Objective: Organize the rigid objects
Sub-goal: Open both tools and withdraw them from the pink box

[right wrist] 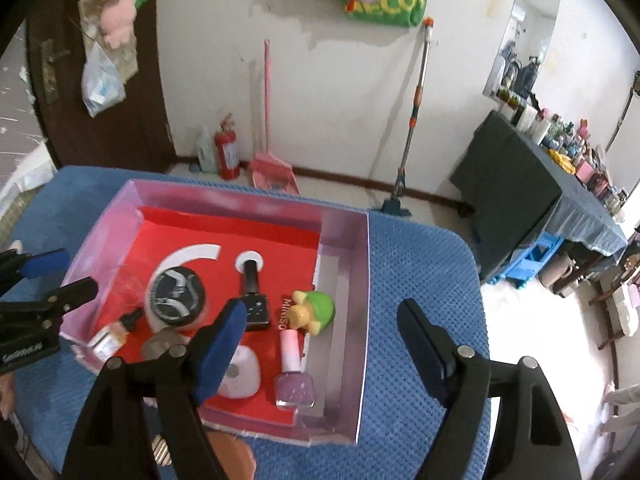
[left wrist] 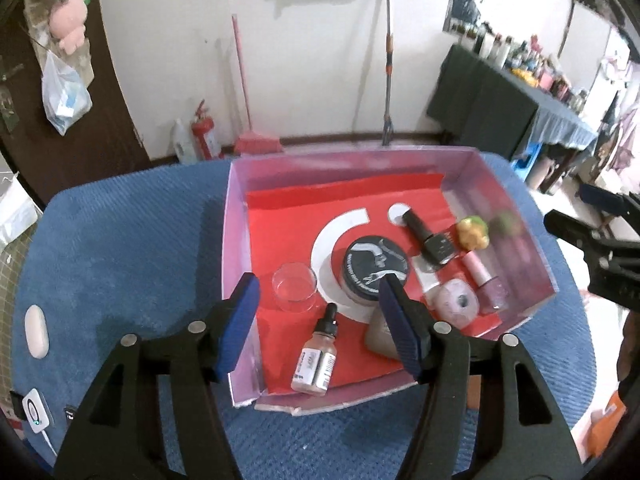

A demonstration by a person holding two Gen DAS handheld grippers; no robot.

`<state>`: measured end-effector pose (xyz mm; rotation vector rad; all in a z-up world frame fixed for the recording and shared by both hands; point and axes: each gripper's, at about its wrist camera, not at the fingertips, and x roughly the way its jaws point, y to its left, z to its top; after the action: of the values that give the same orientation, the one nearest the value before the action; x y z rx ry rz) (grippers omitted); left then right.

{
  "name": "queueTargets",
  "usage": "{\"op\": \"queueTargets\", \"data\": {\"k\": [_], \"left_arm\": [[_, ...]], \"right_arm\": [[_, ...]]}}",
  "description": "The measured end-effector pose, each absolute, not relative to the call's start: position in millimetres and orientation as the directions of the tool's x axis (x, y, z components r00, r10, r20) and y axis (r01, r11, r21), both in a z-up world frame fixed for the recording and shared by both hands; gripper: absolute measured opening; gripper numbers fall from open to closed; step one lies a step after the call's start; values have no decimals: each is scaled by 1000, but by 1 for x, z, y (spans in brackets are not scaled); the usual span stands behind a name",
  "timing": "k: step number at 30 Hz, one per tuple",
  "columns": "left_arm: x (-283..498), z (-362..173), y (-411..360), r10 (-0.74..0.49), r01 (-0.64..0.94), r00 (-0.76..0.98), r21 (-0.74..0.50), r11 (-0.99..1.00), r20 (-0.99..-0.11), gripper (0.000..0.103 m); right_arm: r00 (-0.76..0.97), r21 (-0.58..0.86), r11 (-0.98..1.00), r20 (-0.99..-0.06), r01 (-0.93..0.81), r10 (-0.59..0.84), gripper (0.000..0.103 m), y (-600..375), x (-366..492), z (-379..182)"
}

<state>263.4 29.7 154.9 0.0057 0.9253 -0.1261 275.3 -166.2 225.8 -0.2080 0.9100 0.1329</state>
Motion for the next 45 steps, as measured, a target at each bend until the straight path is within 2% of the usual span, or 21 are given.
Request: {"op": "queueTargets", "data": {"k": [2, 6, 8, 12, 17, 23, 25, 28, 31, 38, 45], "left_arm": [[255, 162, 31, -122, 117, 619, -62, 991, -776, 62], [226, 177, 27, -122, 122, 692, -52, 991, -712, 71], [214, 182, 26, -121, 126, 718, -43, 991, -685, 71], [183, 189, 27, -151, 147, 762, -58, 987, -629, 76], [147, 185, 27, -181, 158, 788, -91, 983, -588, 76], [108, 163, 26, -188, 159, 812, -100, 982, -553, 76], [97, 152, 25, -173, 147, 822, -92, 985, -543, 91], [79, 134, 25, -177, 147, 834, -98, 984, -523, 93], [68, 115, 22, -180, 151, 826, -97, 984, -535, 93], [63, 77, 17, -191, 146, 785, -123, 982, -590, 93], [66, 57, 22, -197, 131, 752, -151, 980, -629, 93]], "right_arm": [[640, -119, 969, -767, -217, 49, 91, -166, 259, 236], [689, -104, 964, -718, -246, 98, 94, -166, 223, 255], [710, -105, 962, -695, -253, 111, 98, -166, 207, 261], [753, -99, 962, -644, -254, 133, 99, -171, 174, 272], [795, -87, 965, -588, -246, 149, 103, -180, 133, 275], [812, -43, 972, -559, -230, 168, 103, -193, 89, 256], [818, -47, 974, -552, -223, 161, 103, -195, 76, 245], [830, -46, 979, -540, -199, 144, 103, -201, 55, 224], [827, -23, 983, -543, -184, 142, 103, -205, 43, 200], [758, 31, 982, -631, -186, 163, 103, -203, 43, 145], [730, 74, 982, -659, -176, 181, 103, -207, 47, 125]]}}
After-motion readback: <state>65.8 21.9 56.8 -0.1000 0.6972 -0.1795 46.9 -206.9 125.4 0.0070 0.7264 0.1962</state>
